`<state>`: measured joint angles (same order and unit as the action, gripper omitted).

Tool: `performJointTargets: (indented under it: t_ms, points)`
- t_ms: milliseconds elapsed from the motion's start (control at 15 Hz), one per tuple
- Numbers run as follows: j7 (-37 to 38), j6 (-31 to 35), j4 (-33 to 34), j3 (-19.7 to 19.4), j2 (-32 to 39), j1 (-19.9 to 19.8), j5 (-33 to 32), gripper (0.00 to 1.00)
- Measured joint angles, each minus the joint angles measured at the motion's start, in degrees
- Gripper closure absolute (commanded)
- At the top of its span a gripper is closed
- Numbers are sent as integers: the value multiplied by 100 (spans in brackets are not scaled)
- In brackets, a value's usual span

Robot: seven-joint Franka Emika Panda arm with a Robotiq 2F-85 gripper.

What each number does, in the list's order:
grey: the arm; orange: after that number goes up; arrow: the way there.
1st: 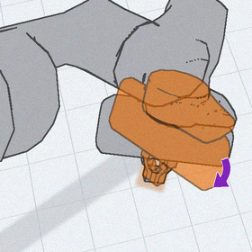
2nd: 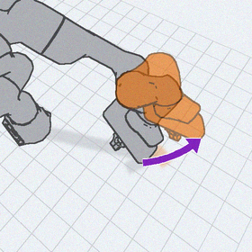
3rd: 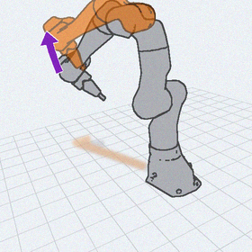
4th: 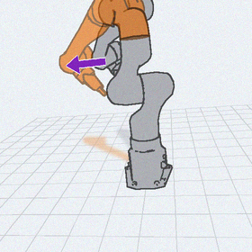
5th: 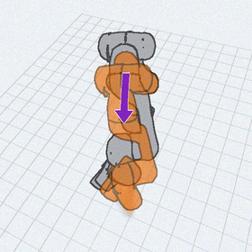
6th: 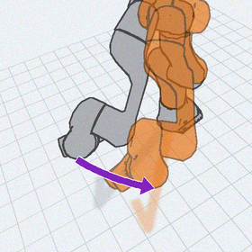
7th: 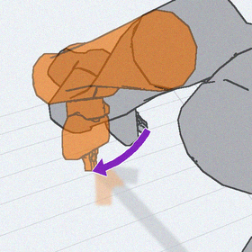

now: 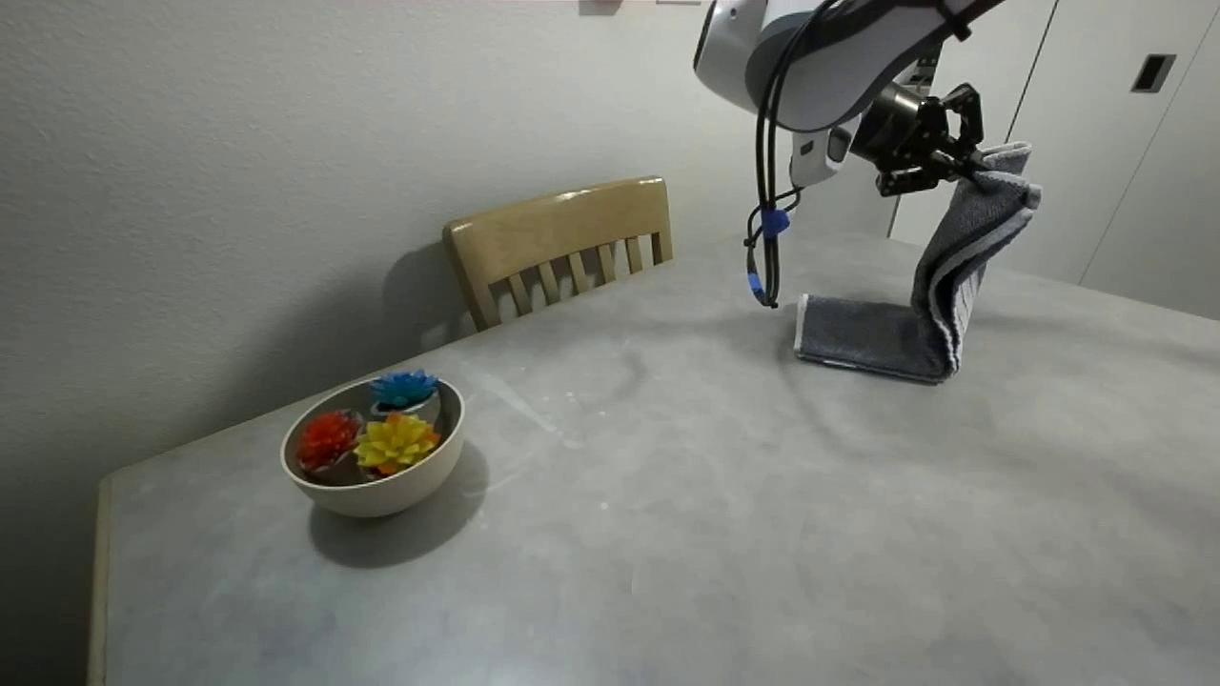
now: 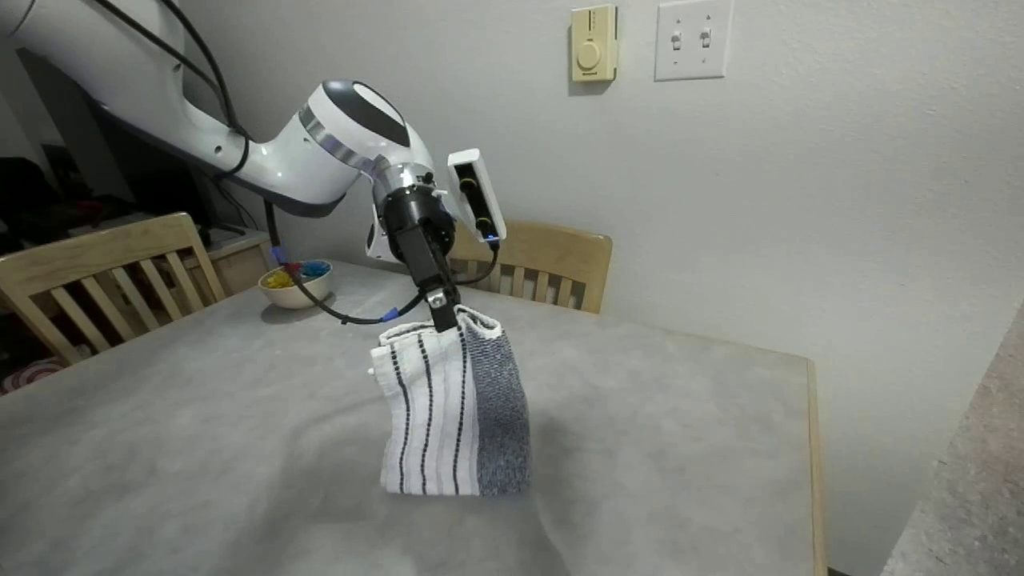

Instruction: Fold the towel once

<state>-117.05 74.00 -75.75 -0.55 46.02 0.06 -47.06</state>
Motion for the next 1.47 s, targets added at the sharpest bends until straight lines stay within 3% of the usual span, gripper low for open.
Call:
performJointTargets:
  t_ms: [867, 1267, 1333, 1400, 1467]
  points:
    - [-283, 96, 100, 353, 353, 295, -59, 98]
    - [-302, 93, 550, 360, 1007, 418, -59, 98]
    - [-301, 93, 643, 359, 1127, 440, -59, 92]
    - [-301, 93, 730, 358, 1234, 469, -59, 67]
    - [-295, 93, 808, 358, 1319, 505, -60, 67]
